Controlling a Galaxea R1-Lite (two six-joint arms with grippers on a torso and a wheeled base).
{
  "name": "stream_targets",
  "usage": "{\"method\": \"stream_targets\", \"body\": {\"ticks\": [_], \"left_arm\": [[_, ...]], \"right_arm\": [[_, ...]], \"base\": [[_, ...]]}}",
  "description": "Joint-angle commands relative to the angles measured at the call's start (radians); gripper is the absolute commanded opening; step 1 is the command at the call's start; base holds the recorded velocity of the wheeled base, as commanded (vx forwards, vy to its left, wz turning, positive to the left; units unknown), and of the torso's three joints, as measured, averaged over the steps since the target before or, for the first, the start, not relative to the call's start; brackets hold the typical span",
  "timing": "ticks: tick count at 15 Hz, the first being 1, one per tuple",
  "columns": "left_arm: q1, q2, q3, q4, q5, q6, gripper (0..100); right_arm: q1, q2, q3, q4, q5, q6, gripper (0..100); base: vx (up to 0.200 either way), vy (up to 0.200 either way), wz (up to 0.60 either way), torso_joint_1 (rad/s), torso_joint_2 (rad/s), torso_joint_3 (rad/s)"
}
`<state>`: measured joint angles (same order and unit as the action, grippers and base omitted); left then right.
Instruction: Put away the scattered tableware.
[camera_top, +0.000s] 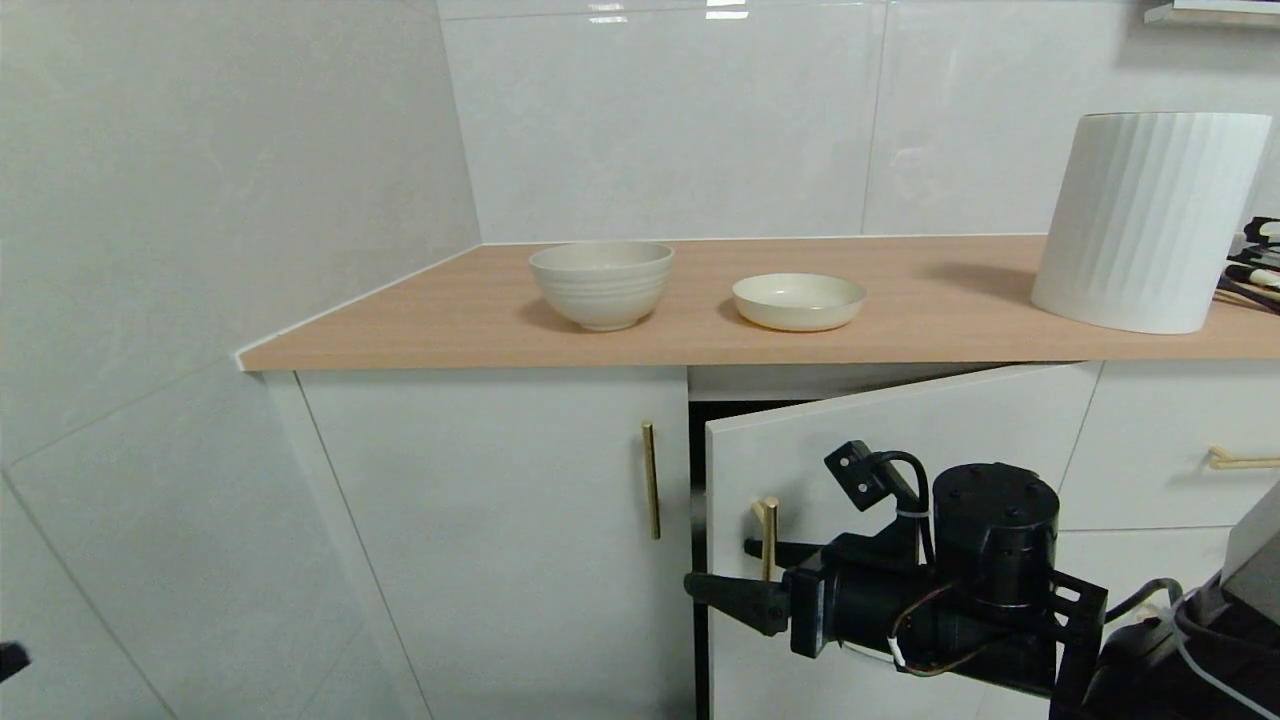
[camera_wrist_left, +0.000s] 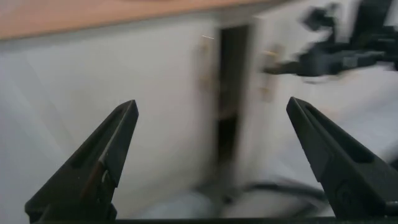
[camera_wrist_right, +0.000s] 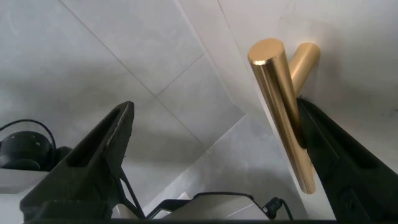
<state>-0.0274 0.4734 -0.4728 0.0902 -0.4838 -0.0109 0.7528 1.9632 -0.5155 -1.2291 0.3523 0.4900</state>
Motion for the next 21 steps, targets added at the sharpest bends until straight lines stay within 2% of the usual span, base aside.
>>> {"method": "stream_targets", "body": {"ticks": [1, 2, 3, 4, 5, 6, 8, 10, 12, 14, 17, 18, 21], "left_arm": [[-0.066, 0.580, -0.184, -0.086, -0.220, -0.012, 100], [-0.121, 0.680, -0.185, -0.139, -0.225, -0.017, 100], [-0.170, 0.777, -0.184, -0.201, -0.225, -0.037, 100], [-0.216, 0.857, -0.172, -0.271, -0.225, -0.074, 100], [-0.239, 0.896, -0.162, -0.313, -0.225, -0.101, 100], [-0.287, 0.965, -0.130, -0.412, -0.223, -0.149, 100], [-0.350, 1.056, -0.050, -0.593, -0.222, -0.198, 100], [-0.379, 1.133, 0.008, -0.730, -0.216, -0.227, 100], [-0.396, 1.191, 0.033, -0.810, -0.206, -0.244, 100], [-0.416, 1.205, 0.033, -0.837, -0.183, -0.284, 100], [-0.427, 1.202, 0.031, -0.837, -0.177, -0.291, 100], [-0.431, 1.206, 0.025, -0.837, -0.176, -0.291, 0], [-0.448, 1.229, 0.013, -0.854, -0.174, -0.284, 0]], "right_arm": [[0.000, 0.003, 0.000, 0.002, 0.002, 0.001, 100], [0.000, 0.002, 0.000, 0.002, 0.002, 0.001, 100], [0.000, 0.003, -0.001, 0.002, 0.002, 0.001, 100], [0.000, 0.006, 0.002, 0.000, 0.002, 0.002, 100], [0.000, 0.008, 0.003, -0.001, 0.002, 0.002, 100], [0.000, 0.010, 0.002, -0.001, 0.002, 0.002, 100], [0.002, 0.010, 0.006, -0.001, 0.002, 0.002, 100], [0.002, 0.013, 0.009, -0.003, 0.002, 0.002, 100], [0.002, 0.014, 0.009, -0.004, 0.002, 0.002, 100], [0.002, 0.014, 0.011, -0.004, 0.002, 0.002, 100], [0.002, 0.020, 0.011, -0.004, 0.002, 0.001, 100], [0.002, 0.023, 0.011, -0.004, 0.002, 0.001, 100], [0.002, 0.023, 0.011, -0.004, 0.002, 0.002, 100]], "base": [[0.000, 0.000, 0.00, 0.000, 0.00, 0.000], [0.000, 0.000, 0.00, 0.000, 0.00, 0.000], [0.000, 0.000, 0.00, 0.000, 0.00, 0.000], [0.000, 0.000, 0.00, 0.000, 0.00, 0.000], [0.000, 0.000, 0.00, 0.000, 0.00, 0.000], [0.000, 0.000, 0.00, 0.000, 0.00, 0.000], [0.000, 0.000, 0.00, 0.000, 0.00, 0.000], [0.000, 0.000, 0.00, 0.000, 0.00, 0.000], [0.000, 0.000, 0.00, 0.000, 0.00, 0.000], [0.000, 0.000, 0.00, 0.000, 0.00, 0.000], [0.000, 0.000, 0.00, 0.000, 0.00, 0.000], [0.000, 0.000, 0.00, 0.000, 0.00, 0.000], [0.000, 0.000, 0.00, 0.000, 0.00, 0.000]]}}
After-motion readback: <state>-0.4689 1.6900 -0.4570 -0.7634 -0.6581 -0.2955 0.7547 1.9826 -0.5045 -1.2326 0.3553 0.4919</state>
